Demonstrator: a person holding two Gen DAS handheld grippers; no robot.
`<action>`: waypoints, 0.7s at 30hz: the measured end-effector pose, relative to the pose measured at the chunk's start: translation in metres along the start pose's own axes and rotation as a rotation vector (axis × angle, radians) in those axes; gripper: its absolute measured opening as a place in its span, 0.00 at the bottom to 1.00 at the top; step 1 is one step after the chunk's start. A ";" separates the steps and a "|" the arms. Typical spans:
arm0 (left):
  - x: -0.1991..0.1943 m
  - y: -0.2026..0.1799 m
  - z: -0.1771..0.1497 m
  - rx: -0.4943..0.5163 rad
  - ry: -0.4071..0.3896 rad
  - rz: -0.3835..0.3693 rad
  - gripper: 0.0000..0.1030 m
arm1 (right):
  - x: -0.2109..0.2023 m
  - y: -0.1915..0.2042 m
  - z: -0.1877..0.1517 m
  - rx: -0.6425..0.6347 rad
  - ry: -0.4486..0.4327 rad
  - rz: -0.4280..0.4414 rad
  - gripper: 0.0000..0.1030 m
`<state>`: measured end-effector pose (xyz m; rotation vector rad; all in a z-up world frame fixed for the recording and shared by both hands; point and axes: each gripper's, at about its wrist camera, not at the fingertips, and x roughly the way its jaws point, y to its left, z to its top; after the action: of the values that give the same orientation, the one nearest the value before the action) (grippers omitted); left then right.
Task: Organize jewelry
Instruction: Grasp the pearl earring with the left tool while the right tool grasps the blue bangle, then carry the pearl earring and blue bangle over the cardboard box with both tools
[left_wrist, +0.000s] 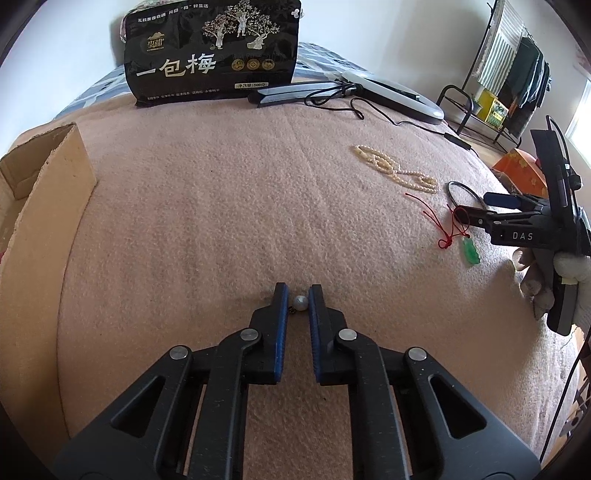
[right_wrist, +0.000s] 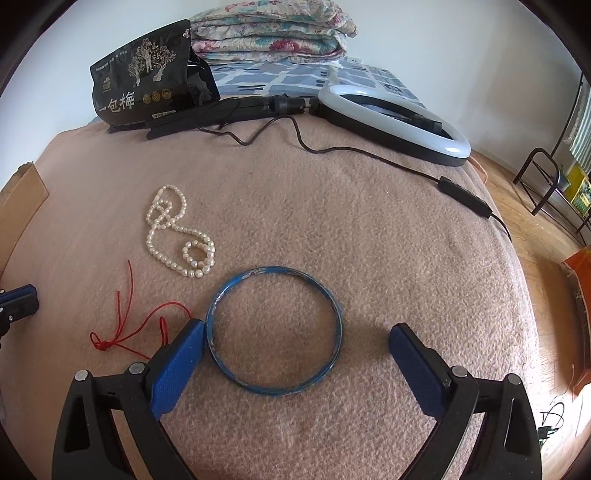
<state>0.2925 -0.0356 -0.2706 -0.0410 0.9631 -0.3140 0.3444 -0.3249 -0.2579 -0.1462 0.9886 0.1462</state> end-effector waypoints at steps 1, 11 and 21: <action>0.000 0.000 0.000 0.000 -0.001 0.000 0.09 | 0.000 -0.001 0.000 0.003 0.000 0.007 0.90; -0.005 -0.001 -0.001 0.001 -0.005 0.002 0.09 | -0.008 0.000 0.000 0.010 0.000 0.025 0.72; -0.022 -0.003 0.000 -0.002 -0.030 0.001 0.09 | -0.028 -0.007 -0.008 0.043 -0.023 0.021 0.72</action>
<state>0.2805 -0.0327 -0.2522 -0.0471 0.9338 -0.3101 0.3245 -0.3351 -0.2381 -0.0944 0.9704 0.1457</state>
